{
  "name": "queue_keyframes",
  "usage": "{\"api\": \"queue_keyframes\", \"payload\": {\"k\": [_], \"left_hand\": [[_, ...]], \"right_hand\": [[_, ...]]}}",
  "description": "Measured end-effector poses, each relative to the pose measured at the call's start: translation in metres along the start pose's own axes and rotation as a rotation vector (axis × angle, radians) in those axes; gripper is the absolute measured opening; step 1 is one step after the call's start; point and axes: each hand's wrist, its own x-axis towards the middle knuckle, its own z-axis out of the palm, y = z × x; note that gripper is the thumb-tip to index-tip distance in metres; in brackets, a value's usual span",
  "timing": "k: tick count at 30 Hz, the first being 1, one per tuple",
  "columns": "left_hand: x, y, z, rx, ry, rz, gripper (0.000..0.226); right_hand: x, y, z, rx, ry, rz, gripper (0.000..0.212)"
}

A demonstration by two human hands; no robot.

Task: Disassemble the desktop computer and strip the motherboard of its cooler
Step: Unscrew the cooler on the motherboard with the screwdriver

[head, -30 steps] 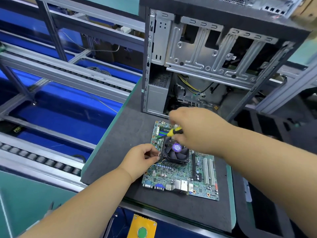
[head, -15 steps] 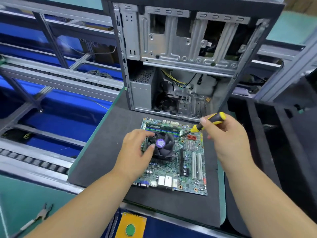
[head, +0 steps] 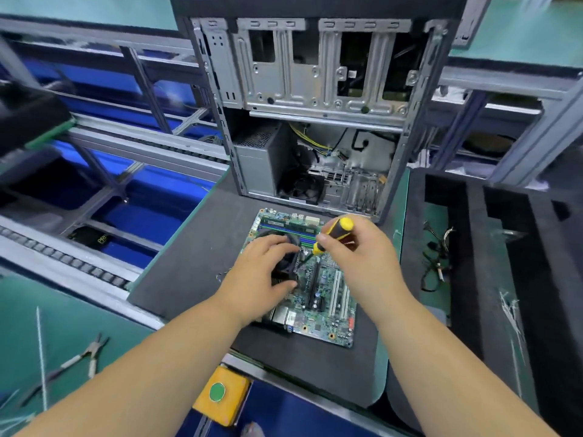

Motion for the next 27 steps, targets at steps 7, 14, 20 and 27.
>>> {"api": "queue_keyframes", "payload": {"k": [7,14,20,27], "left_hand": [[0.004,0.001,0.003,-0.069,0.025,-0.055,0.05],[0.009,-0.004,0.006,0.006,0.039,0.021,0.045],[0.033,-0.012,-0.005,0.181,-0.067,0.233,0.048],[0.057,-0.019,-0.002,0.22,-0.286,0.342,0.046]], "right_hand": [[-0.003,0.006,0.005,-0.072,-0.016,-0.053,0.009],[-0.004,0.0,0.007,-0.068,0.011,-0.051,0.009],[-0.004,-0.005,0.014,-0.149,0.033,-0.039,0.009],[-0.003,-0.01,0.02,-0.176,0.02,-0.05,0.009]]}}
